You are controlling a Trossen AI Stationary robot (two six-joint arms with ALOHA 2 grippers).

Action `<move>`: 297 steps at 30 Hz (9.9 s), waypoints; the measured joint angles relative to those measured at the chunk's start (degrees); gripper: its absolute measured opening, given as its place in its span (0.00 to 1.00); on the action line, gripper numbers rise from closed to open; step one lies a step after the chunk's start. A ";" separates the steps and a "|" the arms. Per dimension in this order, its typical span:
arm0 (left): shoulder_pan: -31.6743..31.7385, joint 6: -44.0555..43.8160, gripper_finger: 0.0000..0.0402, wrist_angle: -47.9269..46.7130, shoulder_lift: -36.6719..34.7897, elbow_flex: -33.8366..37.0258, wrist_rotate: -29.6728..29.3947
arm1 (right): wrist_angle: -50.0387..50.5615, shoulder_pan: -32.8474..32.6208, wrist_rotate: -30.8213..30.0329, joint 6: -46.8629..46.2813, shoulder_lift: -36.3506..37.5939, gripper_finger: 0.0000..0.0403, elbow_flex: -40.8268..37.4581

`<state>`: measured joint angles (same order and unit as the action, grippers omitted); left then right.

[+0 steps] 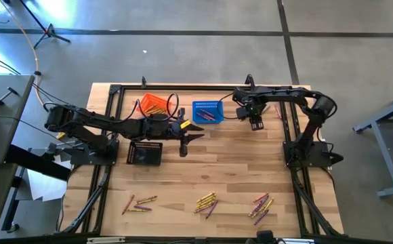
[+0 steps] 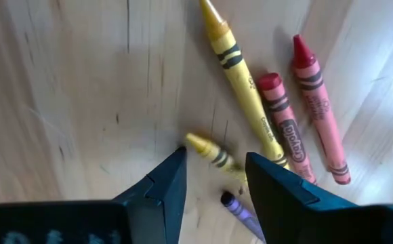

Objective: Sort crayons
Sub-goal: Put the yellow crayon into the orange bin

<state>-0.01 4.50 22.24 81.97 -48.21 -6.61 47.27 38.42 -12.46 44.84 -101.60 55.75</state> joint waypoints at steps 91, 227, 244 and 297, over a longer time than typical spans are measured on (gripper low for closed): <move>1.84 4.30 0.48 16.52 10.10 -0.02 -2.38 | -39.93 -29.08 24.45 -19.10 27.85 0.01 3.89; -0.15 5.67 0.24 7.28 -4.72 0.02 21.16 | -18.80 -2.38 10.01 -0.91 10.60 0.32 -10.48; -0.15 5.67 0.23 7.27 -4.72 0.02 21.16 | -18.87 -0.56 12.71 1.97 10.43 0.21 -10.45; -0.13 4.60 0.23 5.60 -4.72 0.02 21.16 | -15.18 1.22 22.38 -9.41 4.95 0.19 -4.17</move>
<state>-0.14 9.10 27.84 77.25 -48.18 14.55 32.08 39.64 9.92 35.43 -96.65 51.58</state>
